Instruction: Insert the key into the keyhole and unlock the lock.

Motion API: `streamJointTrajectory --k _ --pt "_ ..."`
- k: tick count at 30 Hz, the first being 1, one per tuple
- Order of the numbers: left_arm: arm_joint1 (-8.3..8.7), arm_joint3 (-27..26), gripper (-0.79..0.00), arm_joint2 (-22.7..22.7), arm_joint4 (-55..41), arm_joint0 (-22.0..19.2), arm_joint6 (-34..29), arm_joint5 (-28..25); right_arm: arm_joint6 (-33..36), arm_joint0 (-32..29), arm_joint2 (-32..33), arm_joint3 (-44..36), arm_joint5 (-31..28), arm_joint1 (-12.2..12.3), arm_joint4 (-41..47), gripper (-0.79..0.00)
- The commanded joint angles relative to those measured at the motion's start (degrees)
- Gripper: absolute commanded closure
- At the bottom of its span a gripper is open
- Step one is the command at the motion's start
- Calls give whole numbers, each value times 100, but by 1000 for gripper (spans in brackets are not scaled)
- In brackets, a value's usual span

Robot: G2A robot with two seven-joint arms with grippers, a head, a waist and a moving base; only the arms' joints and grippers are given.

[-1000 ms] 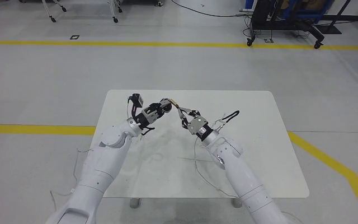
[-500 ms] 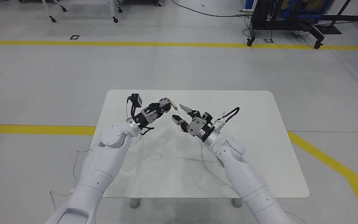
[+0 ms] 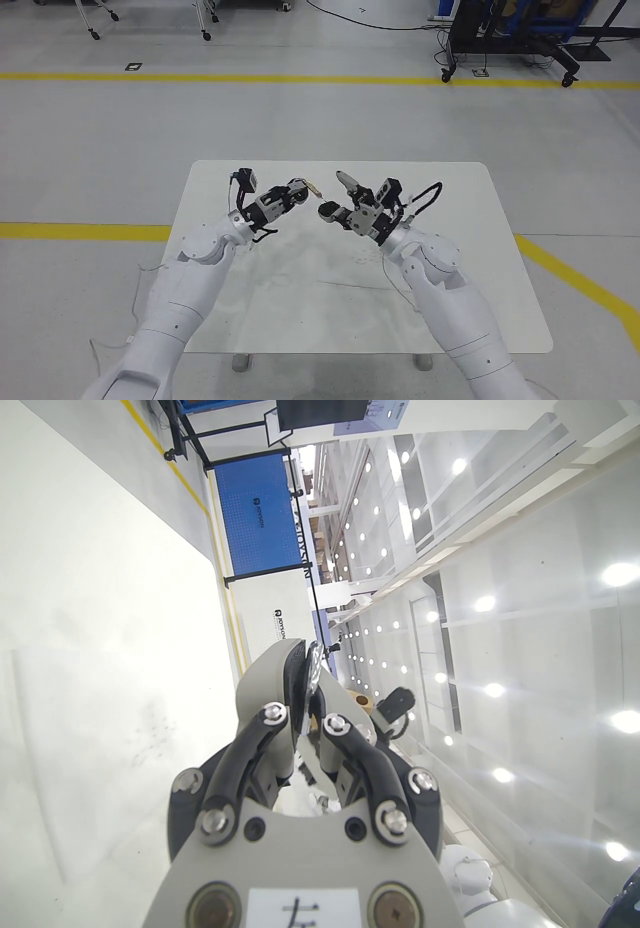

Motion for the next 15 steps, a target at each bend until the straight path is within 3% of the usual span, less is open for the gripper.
streamJointTrajectory --k 1,8,15 --pt "1 -39 0 62 152 -2 -45 62 -34 -131 318 -247 -223 72 -468 -785" --pt "-34 -178 0 437 758 -67 -172 299 -34 -131 318 -247 -223 72 -468 -785" --pt "-183 94 0 1288 1562 -362 -636 1062 -34 -131 318 -247 -223 72 -468 -785"
